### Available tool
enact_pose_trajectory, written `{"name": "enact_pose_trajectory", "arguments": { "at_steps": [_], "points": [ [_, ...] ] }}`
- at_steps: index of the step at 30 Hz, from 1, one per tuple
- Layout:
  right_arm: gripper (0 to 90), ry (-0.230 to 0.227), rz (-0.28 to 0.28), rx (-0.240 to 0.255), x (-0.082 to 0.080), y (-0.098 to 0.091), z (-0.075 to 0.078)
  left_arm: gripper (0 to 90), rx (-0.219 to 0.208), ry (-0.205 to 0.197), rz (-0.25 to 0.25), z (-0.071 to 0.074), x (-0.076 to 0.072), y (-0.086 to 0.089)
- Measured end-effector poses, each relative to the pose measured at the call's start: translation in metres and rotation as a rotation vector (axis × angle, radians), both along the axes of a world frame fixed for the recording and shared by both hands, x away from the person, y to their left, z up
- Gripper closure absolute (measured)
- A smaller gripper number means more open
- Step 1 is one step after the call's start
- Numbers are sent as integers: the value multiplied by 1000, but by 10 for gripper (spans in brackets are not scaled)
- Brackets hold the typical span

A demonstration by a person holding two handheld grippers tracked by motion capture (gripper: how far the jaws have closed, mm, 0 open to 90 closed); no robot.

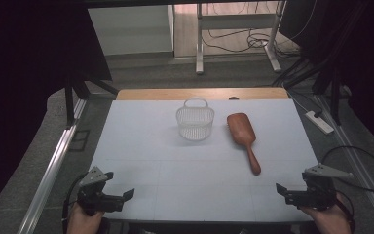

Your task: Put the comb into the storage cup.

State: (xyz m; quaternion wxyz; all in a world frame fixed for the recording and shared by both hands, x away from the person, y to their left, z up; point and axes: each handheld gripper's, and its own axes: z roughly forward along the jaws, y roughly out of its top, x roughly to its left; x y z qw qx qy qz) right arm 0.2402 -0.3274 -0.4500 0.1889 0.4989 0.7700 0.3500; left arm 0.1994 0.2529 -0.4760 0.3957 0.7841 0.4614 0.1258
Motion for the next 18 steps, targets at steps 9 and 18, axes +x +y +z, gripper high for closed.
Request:
{"name": "enact_pose_trajectory", "arguments": {
  "at_steps": [9,18],
  "points": [
    [0,25,19,8,3,1,-1,0,-10,-18,27,0,-3,4],
    [0,27,27,-15,4,3,-1,0,-12,6,8,-1,-1,4]
  ]
}}
